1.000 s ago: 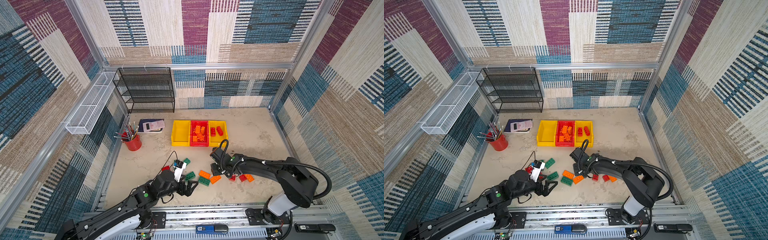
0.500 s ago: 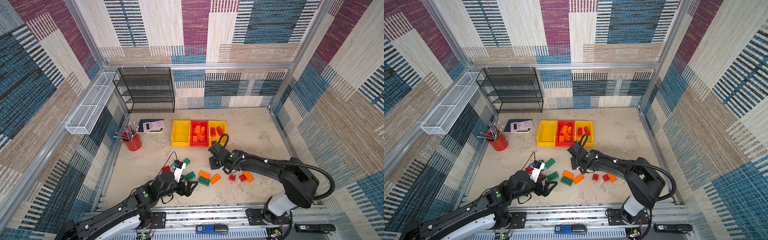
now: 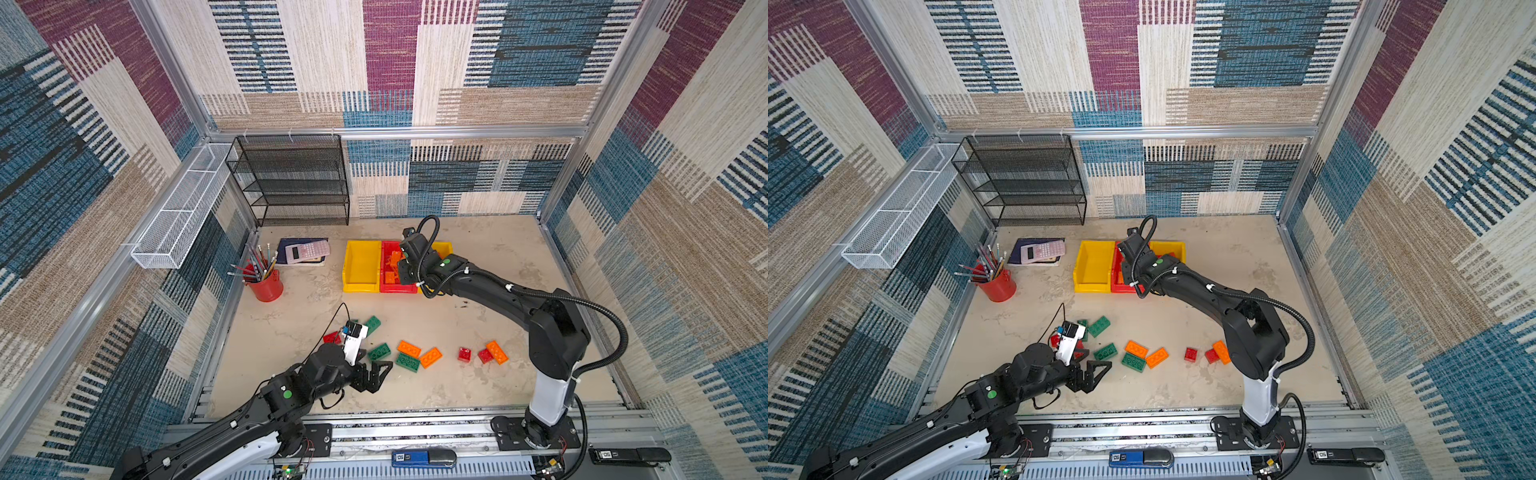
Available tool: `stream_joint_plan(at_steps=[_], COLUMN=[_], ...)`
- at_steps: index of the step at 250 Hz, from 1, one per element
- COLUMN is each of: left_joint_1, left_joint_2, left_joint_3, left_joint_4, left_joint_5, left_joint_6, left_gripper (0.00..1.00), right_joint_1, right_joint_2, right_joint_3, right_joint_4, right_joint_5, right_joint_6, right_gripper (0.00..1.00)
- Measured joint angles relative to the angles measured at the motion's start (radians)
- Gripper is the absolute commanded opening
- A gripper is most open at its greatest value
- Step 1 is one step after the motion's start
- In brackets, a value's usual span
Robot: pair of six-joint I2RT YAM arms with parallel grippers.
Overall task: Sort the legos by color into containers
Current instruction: 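Carry the orange brick with the right gripper into the red bin and release, then move the right gripper back down to the bricks near the green bricks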
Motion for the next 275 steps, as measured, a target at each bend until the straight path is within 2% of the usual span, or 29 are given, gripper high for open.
stream_joint_plan(at_steps=[92,126,148,178,215,275], left_joint_1=[0.0,0.0,0.0,0.0,0.0,0.0], left_joint_2=[0.04,0.068,0.072,0.062,0.033,-0.048], left_joint_3=[-0.001,0.008,0.017,0.019,0.022,0.021], left_joint_4=[-0.003,-0.002,0.001,0.0,-0.008,-0.037], left_joint_5=[-0.027,-0.027,-0.027,-0.027,-0.027,-0.026], left_joint_6=[0.0,0.0,0.0,0.0,0.0,-0.001], left_gripper=[0.99,0.99,0.99,0.99,0.99,0.99], right_joint_1=[-0.084,-0.102,-0.106,-0.102,-0.073,0.072], right_joint_2=[0.274,0.332,0.334,0.254,0.086,-0.138], right_joint_3=[0.306,0.387,0.401,0.3,0.091,-0.304], right_joint_4=[-0.024,-0.043,-0.056,-0.054,-0.034,-0.009], right_joint_5=[-0.058,-0.074,-0.076,-0.103,-0.119,-0.135], right_joint_6=[-0.104,-0.124,-0.129,-0.129,-0.113,-0.04], right_gripper=[0.43,0.62,0.63,0.63,0.63,0.63])
